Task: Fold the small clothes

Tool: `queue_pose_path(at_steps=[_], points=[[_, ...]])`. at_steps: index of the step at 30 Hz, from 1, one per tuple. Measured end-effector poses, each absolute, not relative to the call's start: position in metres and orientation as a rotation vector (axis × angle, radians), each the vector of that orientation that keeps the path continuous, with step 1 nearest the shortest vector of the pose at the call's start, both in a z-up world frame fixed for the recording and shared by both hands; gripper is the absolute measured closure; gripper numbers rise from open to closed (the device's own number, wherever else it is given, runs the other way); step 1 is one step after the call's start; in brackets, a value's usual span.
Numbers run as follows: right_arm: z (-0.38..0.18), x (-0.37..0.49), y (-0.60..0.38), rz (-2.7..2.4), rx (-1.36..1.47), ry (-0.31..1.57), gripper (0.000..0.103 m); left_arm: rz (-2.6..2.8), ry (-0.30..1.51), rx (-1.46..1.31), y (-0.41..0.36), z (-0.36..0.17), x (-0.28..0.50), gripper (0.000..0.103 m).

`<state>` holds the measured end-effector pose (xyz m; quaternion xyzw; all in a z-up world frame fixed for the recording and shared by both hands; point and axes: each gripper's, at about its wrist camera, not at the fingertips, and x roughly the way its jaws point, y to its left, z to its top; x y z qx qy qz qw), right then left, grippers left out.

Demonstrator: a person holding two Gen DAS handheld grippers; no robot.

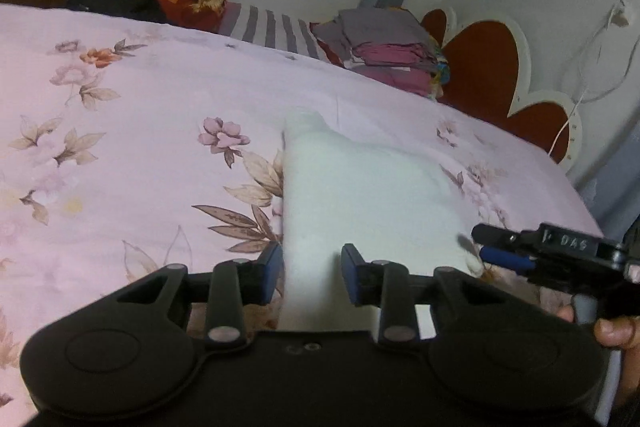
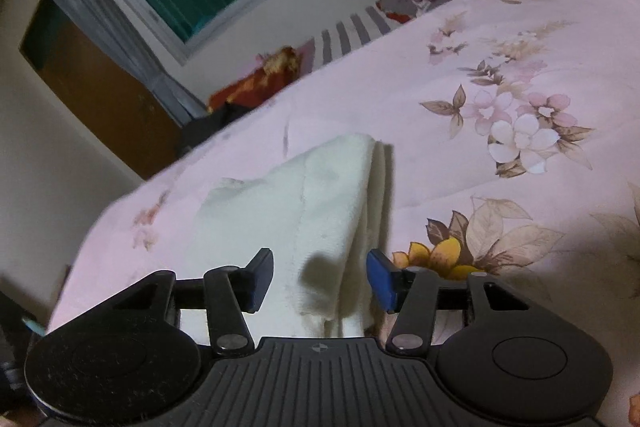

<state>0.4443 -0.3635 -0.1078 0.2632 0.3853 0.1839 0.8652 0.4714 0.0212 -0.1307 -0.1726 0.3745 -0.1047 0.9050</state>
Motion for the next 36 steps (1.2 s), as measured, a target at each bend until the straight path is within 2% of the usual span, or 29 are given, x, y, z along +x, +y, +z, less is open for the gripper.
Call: queue_pose_path(at_steps=[6, 8, 13, 15, 17, 20, 23, 25, 26, 27, 28, 29, 34, 36], points=[[-0.112, 0.468, -0.359, 0.332, 0.536, 0.794, 0.052, -0.283, 0.755, -0.397, 0.039, -0.132, 0.496, 0.072], [-0.113, 0.481, -0.356, 0.316, 0.533, 0.8, 0.052, -0.327, 0.777, -0.487, 0.048, -0.144, 0.511, 0.076], [-0.118, 0.509, -0.341, 0.294, 0.486, 0.842, 0.053, -0.346, 0.816, -0.604, 0.061, -0.166, 0.526, 0.074], [-0.117, 0.514, -0.335, 0.314, 0.452, 0.833, 0.091, -0.344, 0.837, -0.59, 0.058, -0.171, 0.528, 0.075], [-0.106, 0.509, -0.327, 0.345, 0.384, 0.774, 0.097, -0.349, 0.825, -0.581, 0.056, -0.171, 0.526, 0.076], [-0.087, 0.498, -0.323, 0.42, 0.281, 0.64, 0.097, -0.359, 0.829, -0.581, 0.049, -0.173, 0.521, 0.075], [-0.109, 0.518, -0.319, 0.327, 0.171, 0.763, 0.096, -0.344, 0.891, -0.701, 0.048, -0.188, 0.527, 0.068], [-0.124, 0.526, -0.328, 0.329, 0.232, 0.838, 0.096, -0.32, 0.892, -0.657, 0.042, -0.187, 0.526, 0.067], [-0.12, 0.523, -0.333, 0.32, 0.251, 0.825, 0.09, -0.319, 0.876, -0.611, 0.039, -0.182, 0.524, 0.067], [-0.113, 0.517, -0.34, 0.312, 0.292, 0.809, 0.067, -0.323, 0.861, -0.579, 0.038, -0.178, 0.521, 0.067], [-0.108, 0.51, -0.348, 0.3, 0.336, 0.787, 0.054, -0.323, 0.848, -0.557, 0.04, -0.175, 0.518, 0.067], [-0.103, 0.5, -0.356, 0.302, 0.375, 0.753, 0.05, -0.325, 0.833, -0.543, 0.042, -0.172, 0.516, 0.068], [-0.1, 0.471, -0.365, 0.341, 0.424, 0.777, 0.052, -0.338, 0.866, -0.509, 0.036, -0.174, 0.521, 0.065], [-0.106, 0.469, -0.355, 0.334, 0.356, 0.814, 0.064, -0.34, 0.884, -0.478, 0.029, -0.174, 0.527, 0.065]])
